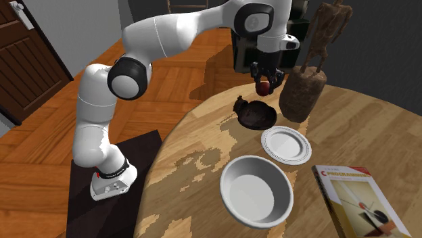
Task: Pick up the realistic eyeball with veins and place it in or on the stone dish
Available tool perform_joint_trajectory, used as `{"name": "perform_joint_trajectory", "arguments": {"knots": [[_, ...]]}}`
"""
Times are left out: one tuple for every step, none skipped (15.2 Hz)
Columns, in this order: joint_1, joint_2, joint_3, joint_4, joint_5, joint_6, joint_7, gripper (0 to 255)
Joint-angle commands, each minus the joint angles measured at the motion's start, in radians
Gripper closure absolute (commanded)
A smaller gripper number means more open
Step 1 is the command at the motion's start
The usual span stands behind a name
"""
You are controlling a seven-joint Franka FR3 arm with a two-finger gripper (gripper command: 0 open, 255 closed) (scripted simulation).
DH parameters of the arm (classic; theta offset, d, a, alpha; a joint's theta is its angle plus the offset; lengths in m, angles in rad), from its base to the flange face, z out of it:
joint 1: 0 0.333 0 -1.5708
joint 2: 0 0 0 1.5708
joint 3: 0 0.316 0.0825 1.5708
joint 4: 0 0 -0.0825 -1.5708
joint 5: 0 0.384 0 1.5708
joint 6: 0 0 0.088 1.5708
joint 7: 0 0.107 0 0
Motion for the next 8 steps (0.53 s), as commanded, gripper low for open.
{"name": "perform_joint_trajectory", "arguments": {"knots": [[-0.002,0.03,0.004,0.026,0.006,0.004,0.005,255],[0.004,0.018,0.003,-0.01,0.002,0.027,0.005,255],[0.008,0.008,0.003,-0.04,0.0,0.047,0.005,255],[0.013,-0.002,0.002,-0.07,-0.002,0.067,0.005,255],[0.016,-0.01,0.002,-0.097,-0.004,0.086,0.006,255],[0.02,-0.018,0.001,-0.123,-0.006,0.104,0.006,255],[0.023,-0.025,0.001,-0.148,-0.008,0.122,0.006,255],[0.026,-0.031,0.001,-0.171,-0.01,0.14,0.007,255]]}}
